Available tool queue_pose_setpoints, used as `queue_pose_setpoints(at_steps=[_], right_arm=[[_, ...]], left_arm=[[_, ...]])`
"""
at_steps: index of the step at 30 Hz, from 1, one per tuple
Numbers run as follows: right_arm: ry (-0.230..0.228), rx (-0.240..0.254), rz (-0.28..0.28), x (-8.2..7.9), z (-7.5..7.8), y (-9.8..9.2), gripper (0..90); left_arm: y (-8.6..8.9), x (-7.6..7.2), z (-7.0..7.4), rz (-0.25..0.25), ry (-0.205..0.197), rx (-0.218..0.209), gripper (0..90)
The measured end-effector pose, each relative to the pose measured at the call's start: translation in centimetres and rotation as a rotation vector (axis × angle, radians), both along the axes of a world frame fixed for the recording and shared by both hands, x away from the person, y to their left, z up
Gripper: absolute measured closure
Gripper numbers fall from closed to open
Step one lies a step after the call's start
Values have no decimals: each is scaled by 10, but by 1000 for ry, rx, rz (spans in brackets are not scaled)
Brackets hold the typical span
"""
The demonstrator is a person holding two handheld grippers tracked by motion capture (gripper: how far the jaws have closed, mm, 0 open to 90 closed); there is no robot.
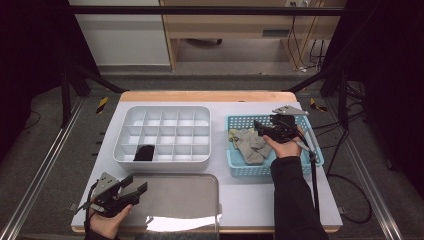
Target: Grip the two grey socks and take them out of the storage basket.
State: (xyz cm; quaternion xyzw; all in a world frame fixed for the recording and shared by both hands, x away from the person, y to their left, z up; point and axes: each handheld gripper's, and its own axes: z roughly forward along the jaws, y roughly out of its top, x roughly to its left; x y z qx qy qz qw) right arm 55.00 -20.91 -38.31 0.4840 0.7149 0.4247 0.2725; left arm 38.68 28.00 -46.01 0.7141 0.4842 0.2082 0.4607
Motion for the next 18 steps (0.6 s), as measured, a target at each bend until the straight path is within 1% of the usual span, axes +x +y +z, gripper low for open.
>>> queue_pose_setpoints(at_steps=[2, 4, 7, 8, 9, 11, 12, 13, 14, 15, 18], right_arm=[[16, -17, -11, 4, -6, -1, 361], [29, -6, -7, 8, -11, -3, 369], [52, -12, -2, 11, -20, -5, 374], [71, -13, 0, 12, -23, -5, 378], [82, -31, 3, 12, -25, -5, 379], [101, -47, 9, 13, -29, -3, 381], [105, -52, 13, 14, -29, -3, 385], [98, -51, 12, 14, -29, -2, 388], [97, -43, 17, 14, -29, -2, 387], [105, -36, 18, 15, -30, -2, 387], [115, -40, 14, 17, -31, -3, 384]], left_arm=[[0, 0, 0, 1, 1, 0, 349], [0, 0, 0, 0, 1, -1, 349], [0, 0, 0, 0, 1, 1, 349], [0, 0, 0, 0, 1, 2, 349], [0, 0, 0, 0, 1, 2, 349], [0, 0, -1, 0, 3, 0, 349], [0, 1, -1, 0, 4, 1, 349], [0, 1, -1, 0, 5, 1, 349], [0, 1, -1, -1, 5, 1, 349], [0, 1, -1, -1, 4, 1, 349], [0, 0, -1, -1, 1, 0, 349]])
